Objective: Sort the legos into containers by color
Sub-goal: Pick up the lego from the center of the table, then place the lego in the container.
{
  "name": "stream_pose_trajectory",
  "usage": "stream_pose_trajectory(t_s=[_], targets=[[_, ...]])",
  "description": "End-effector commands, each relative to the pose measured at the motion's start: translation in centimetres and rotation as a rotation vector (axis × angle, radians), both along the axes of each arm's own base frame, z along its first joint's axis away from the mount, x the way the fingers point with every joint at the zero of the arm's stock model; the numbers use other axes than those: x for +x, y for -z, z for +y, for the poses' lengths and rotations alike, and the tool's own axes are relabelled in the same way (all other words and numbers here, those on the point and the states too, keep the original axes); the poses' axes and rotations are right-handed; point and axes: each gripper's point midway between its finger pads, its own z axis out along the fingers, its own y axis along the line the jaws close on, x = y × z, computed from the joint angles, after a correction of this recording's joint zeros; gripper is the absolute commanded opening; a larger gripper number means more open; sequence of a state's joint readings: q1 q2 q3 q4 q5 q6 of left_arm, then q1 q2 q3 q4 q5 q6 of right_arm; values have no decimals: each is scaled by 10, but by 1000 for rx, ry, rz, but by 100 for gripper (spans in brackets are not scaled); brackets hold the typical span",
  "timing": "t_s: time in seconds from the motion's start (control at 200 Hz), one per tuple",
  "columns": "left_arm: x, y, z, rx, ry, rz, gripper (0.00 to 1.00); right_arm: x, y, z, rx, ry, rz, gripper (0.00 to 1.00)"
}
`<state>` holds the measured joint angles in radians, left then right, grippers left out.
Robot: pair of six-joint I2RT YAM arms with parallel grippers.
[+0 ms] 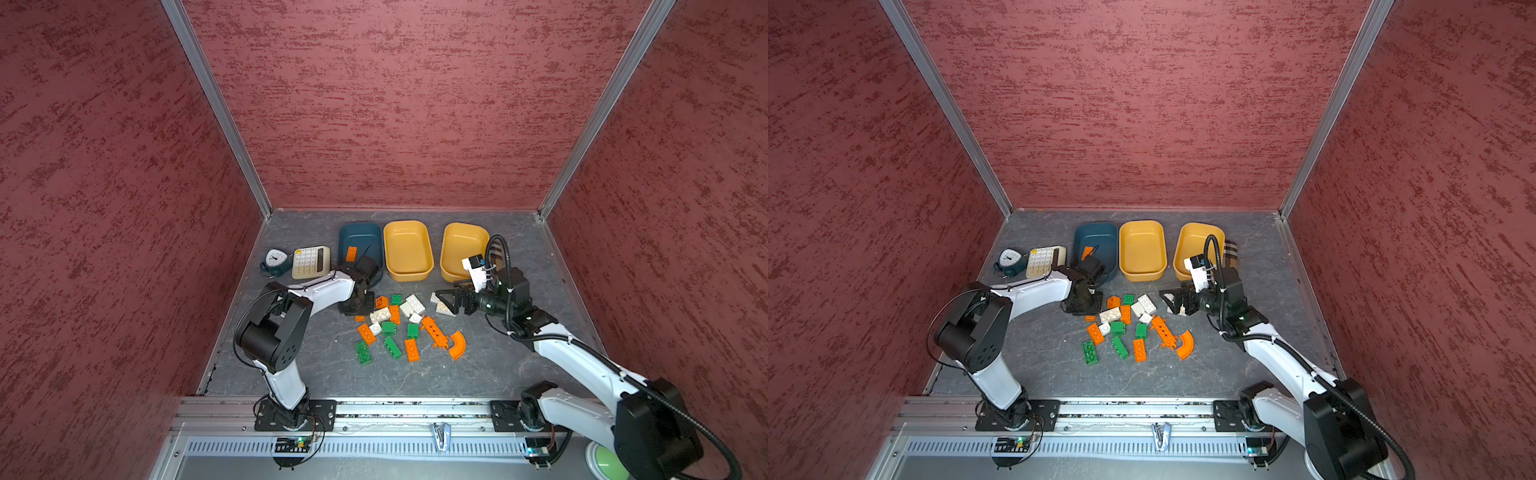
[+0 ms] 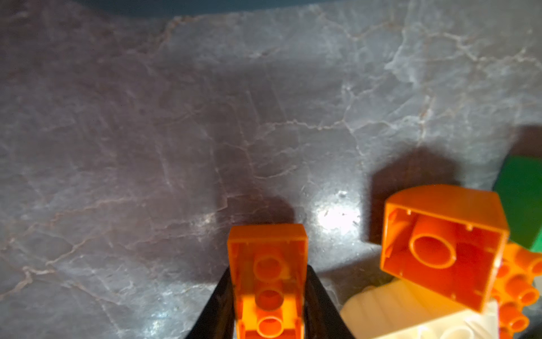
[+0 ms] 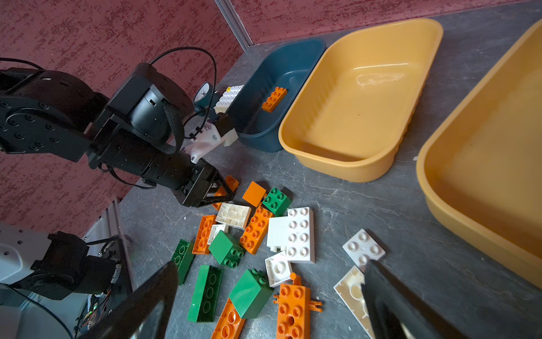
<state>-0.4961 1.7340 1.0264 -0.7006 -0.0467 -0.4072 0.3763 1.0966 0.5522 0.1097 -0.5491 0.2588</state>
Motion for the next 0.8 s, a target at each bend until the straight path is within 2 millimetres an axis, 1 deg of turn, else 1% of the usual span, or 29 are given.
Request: stream_pose_trajectory(t_s=[0.0, 0.085, 0.14, 0.25, 0.366, 0.506, 0.556, 0.621, 0.716, 0.792], targets=[[-14, 3, 3, 10, 0, 34, 26, -2, 2, -1, -19, 2, -18, 99], [-6, -9, 5, 5, 1, 7, 26, -2, 1, -1, -20, 4, -24, 99], [1, -22, 6, -6, 2, -18, 26, -1, 0, -2, -19, 5, -27, 99], [23, -53, 9, -44, 4, -79, 27, -1, -3, -1, -11, 5, -34, 99], [53, -85, 12, -80, 9, -146, 28, 0, -7, 0, -1, 3, -41, 99], [93, -111, 21, -85, 10, -213, 28, 3, -11, 2, 2, 1, -49, 99], [110, -118, 25, -88, 5, -242, 29, 5, -13, 2, 2, 1, -52, 99], [133, -121, 30, -100, -7, -268, 29, 6, -14, 2, 1, 2, -56, 99], [163, -122, 33, -103, -15, -296, 29, 8, -18, 3, 1, 4, -62, 99], [185, -117, 33, -111, -20, -309, 29, 9, -19, 3, 1, 8, -65, 99]])
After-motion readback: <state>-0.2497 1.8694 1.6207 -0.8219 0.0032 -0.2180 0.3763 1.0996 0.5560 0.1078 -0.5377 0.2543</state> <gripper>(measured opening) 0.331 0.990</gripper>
